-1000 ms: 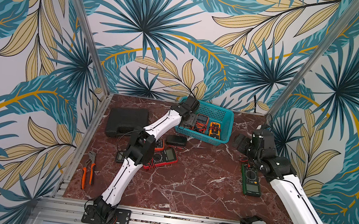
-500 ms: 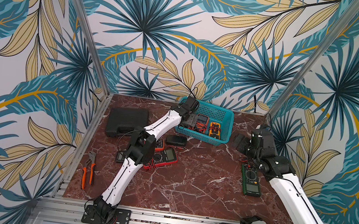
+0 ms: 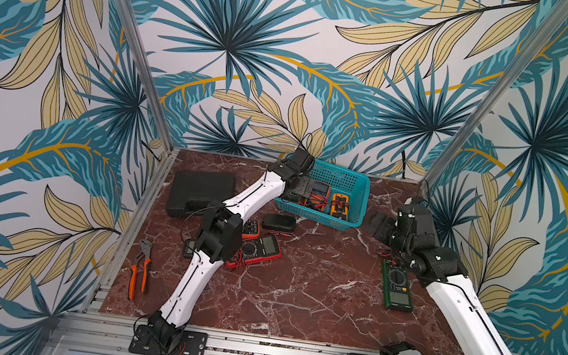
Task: Put the multimeter into the basket
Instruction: Place the multimeter in the basket, then pick up the multimeter from the center of the board.
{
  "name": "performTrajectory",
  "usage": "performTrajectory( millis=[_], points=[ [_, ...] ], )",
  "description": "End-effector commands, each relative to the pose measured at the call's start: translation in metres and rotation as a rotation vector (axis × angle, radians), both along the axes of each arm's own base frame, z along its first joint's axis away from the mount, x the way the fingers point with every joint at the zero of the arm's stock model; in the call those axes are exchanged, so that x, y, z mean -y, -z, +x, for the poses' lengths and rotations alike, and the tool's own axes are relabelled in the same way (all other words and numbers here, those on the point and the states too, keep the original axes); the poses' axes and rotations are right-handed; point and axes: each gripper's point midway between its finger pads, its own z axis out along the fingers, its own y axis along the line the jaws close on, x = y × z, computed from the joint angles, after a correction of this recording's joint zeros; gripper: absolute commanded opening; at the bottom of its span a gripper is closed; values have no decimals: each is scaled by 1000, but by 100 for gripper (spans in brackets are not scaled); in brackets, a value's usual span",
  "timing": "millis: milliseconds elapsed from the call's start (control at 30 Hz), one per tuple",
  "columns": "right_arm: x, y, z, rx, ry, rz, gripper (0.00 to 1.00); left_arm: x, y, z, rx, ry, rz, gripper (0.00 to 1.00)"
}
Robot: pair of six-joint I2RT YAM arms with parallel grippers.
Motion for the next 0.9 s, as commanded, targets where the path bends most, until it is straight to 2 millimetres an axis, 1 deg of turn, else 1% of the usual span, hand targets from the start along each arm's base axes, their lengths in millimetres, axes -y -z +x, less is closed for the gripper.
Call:
performTrajectory(
  millis=[0, 133, 233, 300, 400, 500, 600, 700, 767, 867],
  points=[
    [-1, -10, 1, 31, -9, 12, 99, -8, -56, -8, 84, -16, -47, 100],
    [-3, -10, 1, 31, -16, 13, 99, -18, -59, -14, 84, -32, -21, 100],
    [-6, -12, 1, 33, -36, 18, 99, -23, -63, -24, 74, -33, -29, 100],
    [-8, -11, 1, 31, -49, 18, 98, -27, -67, -35, 73, -36, -45, 100],
    [-12, -9, 2, 21, -74, 21, 97, -41, -66, -55, 75, -57, -62, 100],
    [-17, -5, 2, 5, -103, 30, 95, -59, -67, -83, 83, -80, -75, 100],
    [-22, -1, 1, -11, -127, 40, 94, -77, -58, -114, 59, -92, -79, 100],
    [-27, 3, -1, -16, -148, 49, 93, -89, -42, -146, 10, -85, -87, 100],
    [-28, 4, -3, -13, -155, 48, 93, -96, -27, -168, -38, -68, -94, 100],
    [-29, 3, -7, -10, -161, 48, 93, -108, -4, -191, -81, -65, -85, 100]
  ],
)
